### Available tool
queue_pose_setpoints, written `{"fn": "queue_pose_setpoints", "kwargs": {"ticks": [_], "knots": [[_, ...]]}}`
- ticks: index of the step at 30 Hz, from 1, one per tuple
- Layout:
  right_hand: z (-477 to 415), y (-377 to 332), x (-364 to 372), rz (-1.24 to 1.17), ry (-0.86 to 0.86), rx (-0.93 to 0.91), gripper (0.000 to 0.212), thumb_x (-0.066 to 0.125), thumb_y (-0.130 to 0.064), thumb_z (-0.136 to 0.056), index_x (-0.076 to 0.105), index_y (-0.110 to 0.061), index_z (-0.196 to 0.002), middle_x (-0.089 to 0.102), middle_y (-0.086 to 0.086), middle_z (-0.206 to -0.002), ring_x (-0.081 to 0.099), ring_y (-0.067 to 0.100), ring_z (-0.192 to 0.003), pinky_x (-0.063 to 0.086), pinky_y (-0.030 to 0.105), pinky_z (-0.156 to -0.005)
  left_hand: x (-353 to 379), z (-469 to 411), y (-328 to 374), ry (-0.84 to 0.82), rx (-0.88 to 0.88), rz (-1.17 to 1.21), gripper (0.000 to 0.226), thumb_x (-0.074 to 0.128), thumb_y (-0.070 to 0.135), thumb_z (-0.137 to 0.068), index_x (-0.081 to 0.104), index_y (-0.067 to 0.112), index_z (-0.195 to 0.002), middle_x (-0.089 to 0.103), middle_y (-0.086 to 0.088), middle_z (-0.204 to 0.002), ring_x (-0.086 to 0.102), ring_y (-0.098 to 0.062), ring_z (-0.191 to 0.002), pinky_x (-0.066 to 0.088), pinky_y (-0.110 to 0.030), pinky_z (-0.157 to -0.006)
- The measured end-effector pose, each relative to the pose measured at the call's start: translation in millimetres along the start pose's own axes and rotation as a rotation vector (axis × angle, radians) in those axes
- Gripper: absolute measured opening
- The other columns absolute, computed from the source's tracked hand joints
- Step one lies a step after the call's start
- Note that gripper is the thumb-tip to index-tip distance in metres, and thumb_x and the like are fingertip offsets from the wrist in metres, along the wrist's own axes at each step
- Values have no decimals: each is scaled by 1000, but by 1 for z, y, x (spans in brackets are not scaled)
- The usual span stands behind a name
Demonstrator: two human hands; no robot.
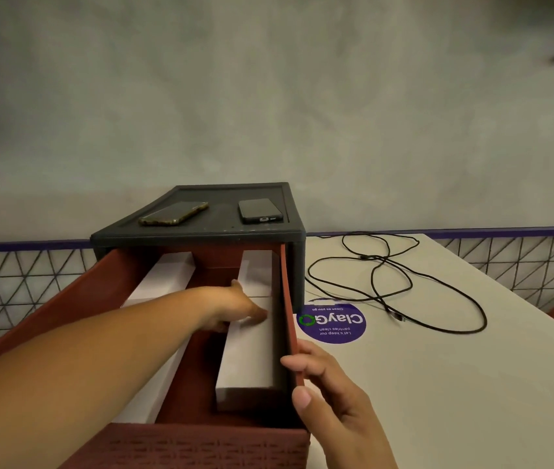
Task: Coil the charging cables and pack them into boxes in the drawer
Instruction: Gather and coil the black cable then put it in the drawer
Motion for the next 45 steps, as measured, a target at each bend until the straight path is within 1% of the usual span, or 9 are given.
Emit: {"fn": "queue_pose_setpoints", "kwargs": {"ticks": [5,12,17,23,29,31,34,36,45], "knots": [[-2,3,0,14,-17,-2,32,67,-54,-44,68,-48,-75,55,-38,-113,51,-13,-110,41,3,-80,-5,-24,5,19,18,84,57,61,23,-89,36,19,-139,52,-9,-127,50,-23,-110,41,-37,-98],[-4,7,1,25,-63,18,33,67,-56,-47,67,-48,-79,51,-39,-117,49,-11,-114,48,18,-89,-5,-29,14,6,72,61,76,62,25,-89,16,21,-148,39,-11,-143,45,-25,-119,38,-34,-90],[-3,3,0,16,-16,-12,29,58,-50,-50,68,-48,-78,53,-38,-116,51,-13,-110,42,6,-80,-1,0,14,-68,128,-213,67,63,32,-87,30,19,-143,42,-7,-140,45,-23,-120,44,-33,-92],[1,0,0,4,7,1,48,57,-50,-54,65,-51,-101,62,-26,-113,56,-5,-106,48,12,-77,-1,69,0,-260,110,-221,64,63,39,-86,37,22,-142,40,1,-144,46,-16,-122,48,-26,-92],[2,0,2,39,-45,26,60,54,-56,-63,47,-52,-122,54,-31,-124,51,-2,-117,48,25,-93,-17,170,-7,-402,308,-124,48,67,59,-64,63,39,-107,66,18,-110,63,4,-98,48,-11,-77],[3,1,2,38,-53,36,63,53,-59,-64,45,-49,-125,54,-31,-124,50,-4,-118,46,27,-98,-17,198,-13,-419,348,-214,42,74,48,-64,65,36,-103,69,20,-98,63,7,-88,46,-9,-74],[6,2,1,42,-51,65,65,50,-64,-61,42,-52,-125,52,-35,-124,49,-9,-117,45,25,-99,-15,210,-21,-253,406,-516,15,73,33,-78,64,42,-86,64,31,-83,60,10,-78,45,-10,-70],[7,4,0,46,-49,86,69,49,-68,-59,41,-52,-126,49,-33,-128,48,-8,-118,44,26,-101,-14,210,-23,-107,435,-626,22,65,29,-85,58,42,-69,57,34,-72,56,10,-74,43,-11,-65],[2,20,-12,6,-32,156,47,49,-52,-74,55,-43,-120,60,-21,-121,54,-2,-114,44,28,-100,-17,192,-15,95,422,-644,31,62,24,-87,54,38,-61,60,14,-73,58,0,-75,45,-18,-68]]}}
Point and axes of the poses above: each hand's wrist, its own z-axis away from the middle knuckle, its own x-axis out of the palm, y = z × x, the point moved 6 cm from there along -z, towards the middle knuckle
